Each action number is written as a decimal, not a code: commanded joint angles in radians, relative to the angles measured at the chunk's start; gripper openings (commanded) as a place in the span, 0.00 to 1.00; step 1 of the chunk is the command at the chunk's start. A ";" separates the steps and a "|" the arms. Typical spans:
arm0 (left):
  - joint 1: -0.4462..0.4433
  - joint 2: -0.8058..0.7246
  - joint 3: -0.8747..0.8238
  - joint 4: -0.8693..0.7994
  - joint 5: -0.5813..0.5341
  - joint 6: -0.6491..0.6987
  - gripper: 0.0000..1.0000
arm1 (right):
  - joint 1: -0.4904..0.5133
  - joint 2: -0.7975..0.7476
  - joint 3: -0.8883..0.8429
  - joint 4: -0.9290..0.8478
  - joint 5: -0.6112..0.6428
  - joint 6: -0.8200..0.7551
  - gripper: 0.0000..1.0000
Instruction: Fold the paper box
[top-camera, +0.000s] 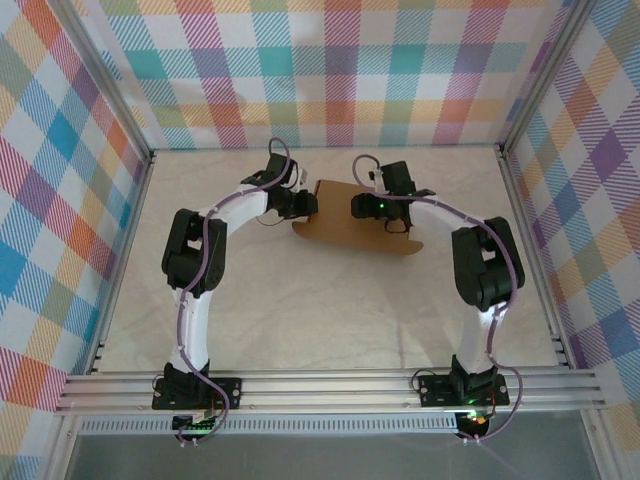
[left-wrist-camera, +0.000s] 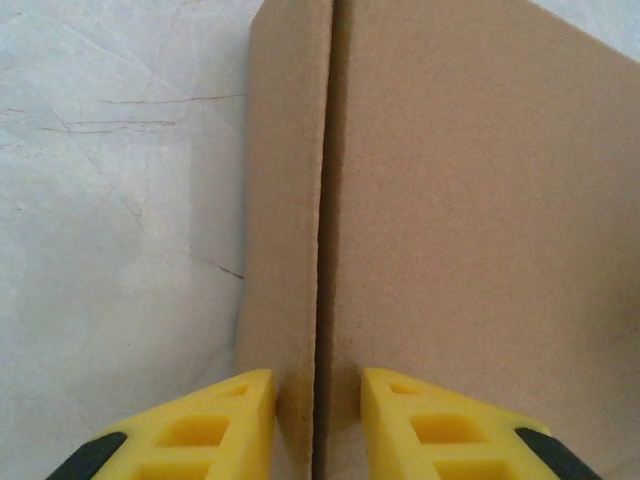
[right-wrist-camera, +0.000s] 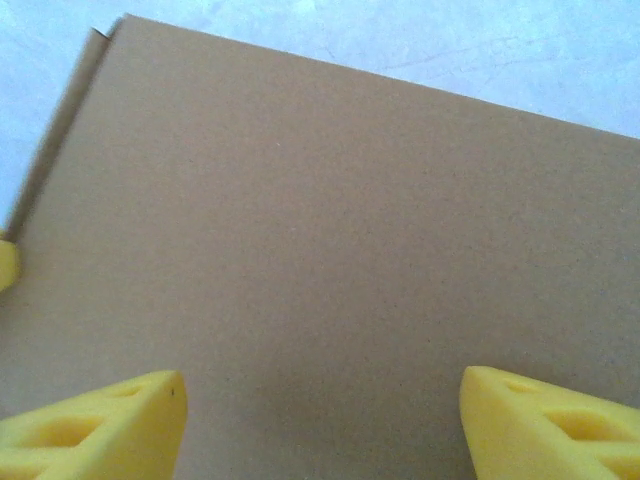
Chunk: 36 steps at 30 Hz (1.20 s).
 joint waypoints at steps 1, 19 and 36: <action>-0.034 -0.006 -0.071 -0.073 0.021 -0.003 0.28 | 0.010 0.065 0.019 -0.088 -0.004 -0.019 0.71; 0.022 -0.172 -0.131 0.049 -0.050 -0.103 0.72 | -0.090 -0.101 -0.040 0.073 -0.169 0.011 0.84; 0.016 0.101 0.177 -0.123 0.007 -0.080 0.37 | -0.200 0.157 0.232 -0.172 -0.137 0.015 0.76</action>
